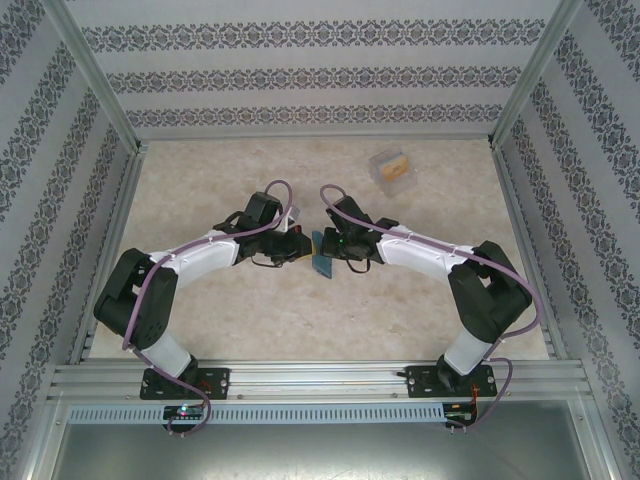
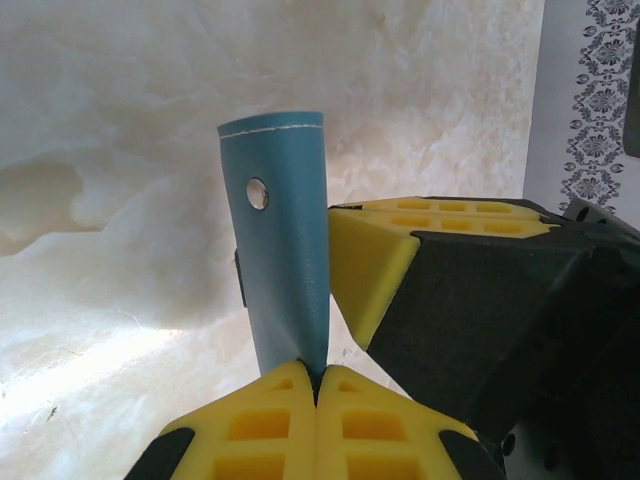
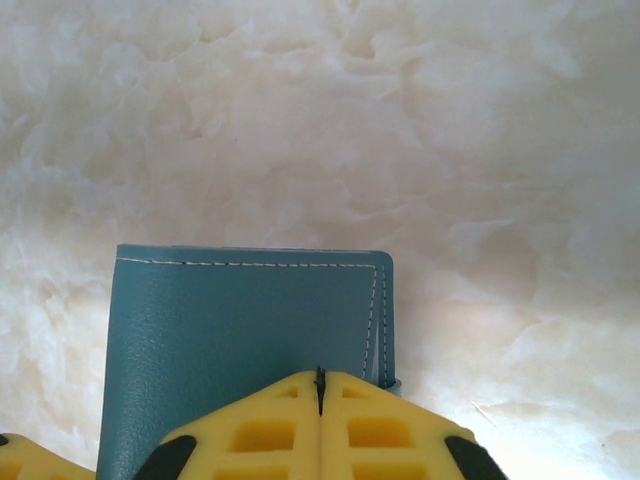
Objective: Put the credit cards into the card holder
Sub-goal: Open the button on the card holder, then open the card holder at the center of the table.
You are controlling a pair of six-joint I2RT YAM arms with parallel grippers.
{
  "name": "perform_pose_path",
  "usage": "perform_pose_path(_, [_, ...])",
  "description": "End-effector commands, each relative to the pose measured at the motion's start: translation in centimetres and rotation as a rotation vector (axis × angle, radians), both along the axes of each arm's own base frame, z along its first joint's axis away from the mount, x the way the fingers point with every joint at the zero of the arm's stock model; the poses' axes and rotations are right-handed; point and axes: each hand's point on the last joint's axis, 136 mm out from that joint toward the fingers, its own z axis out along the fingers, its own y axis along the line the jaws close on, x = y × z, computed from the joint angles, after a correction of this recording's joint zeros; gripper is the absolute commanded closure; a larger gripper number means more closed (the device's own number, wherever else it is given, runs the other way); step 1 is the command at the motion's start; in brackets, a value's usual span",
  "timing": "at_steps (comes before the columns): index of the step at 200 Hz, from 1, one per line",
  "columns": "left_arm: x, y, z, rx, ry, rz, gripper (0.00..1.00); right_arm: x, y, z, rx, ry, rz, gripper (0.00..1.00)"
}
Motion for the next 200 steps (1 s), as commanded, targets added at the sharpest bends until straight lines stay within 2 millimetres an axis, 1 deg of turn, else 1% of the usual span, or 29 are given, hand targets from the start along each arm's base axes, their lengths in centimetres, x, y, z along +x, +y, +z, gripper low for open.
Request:
perform_pose_path(1, [0.3,-0.7,0.7,-0.005,-0.043,-0.031,1.00,-0.5,-3.3,-1.5,-0.110,0.020,-0.066,1.00])
perform_pose_path(39, [0.2,-0.2,-1.3,0.037,-0.019,-0.026,1.00,-1.1,-4.3,-1.2,-0.050,0.016,-0.067,1.00])
perform_pose_path(54, [0.1,-0.1,-1.7,0.046,-0.012,-0.023,1.00,-1.4,-4.7,-1.4,-0.029,0.027,-0.059,1.00])
perform_pose_path(87, [0.3,0.5,-3.0,0.090,-0.010,-0.010,1.00,-1.9,-6.2,-1.8,-0.004,0.023,-0.066,1.00])
perform_pose_path(116, [0.3,0.3,-3.9,0.086,0.006,-0.013,1.00,-2.2,-7.1,-1.6,0.011,0.027,-0.071,1.00])
perform_pose_path(121, [0.2,0.3,-4.1,0.089,0.006,-0.019,0.97,-2.2,-7.2,-1.5,0.009,0.019,-0.070,1.00])
perform_pose_path(133, [0.2,0.5,-4.8,0.113,0.011,-0.031,0.69,-2.1,-7.4,-1.4,0.003,0.003,-0.064,1.00])
perform_pose_path(143, [0.1,0.5,-4.9,0.123,0.006,-0.041,0.55,-2.1,-7.3,-1.4,0.007,0.004,-0.052,1.00])
perform_pose_path(150, [0.3,0.5,-4.7,0.116,-0.008,-0.034,0.34,-2.1,-7.0,-1.2,0.019,0.008,-0.040,1.00])
perform_pose_path(152, [0.3,0.6,-4.7,0.115,-0.011,-0.031,0.23,-2.1,-6.9,-1.1,0.024,0.009,-0.036,1.00])
perform_pose_path(153, [0.3,0.6,-4.6,0.113,-0.015,-0.029,0.13,-2.1,-6.9,-1.0,0.027,0.010,-0.034,1.00])
perform_pose_path(154, [0.3,0.6,-4.5,0.112,-0.016,-0.027,0.06,-2.1,-6.8,-0.9,0.030,0.009,-0.032,1.00])
perform_pose_path(156, [0.3,0.7,-4.4,0.111,-0.021,-0.024,0.01,-2.1,-6.7,-0.8,0.037,0.009,-0.028,1.00])
perform_pose_path(158, [0.4,0.7,-4.2,0.108,-0.032,-0.020,0.00,-2.1,-6.6,-0.7,0.043,0.007,-0.024,1.00])
perform_pose_path(175, [0.7,1.1,-3.1,0.110,-0.096,-0.004,0.01,-2.2,-5.4,1.2,0.110,-0.026,0.012,1.00])
perform_pose_path(200, [0.4,1.2,-3.3,0.101,-0.095,-0.057,0.01,-2.3,-4.0,3.7,0.173,-0.057,0.059,1.00])
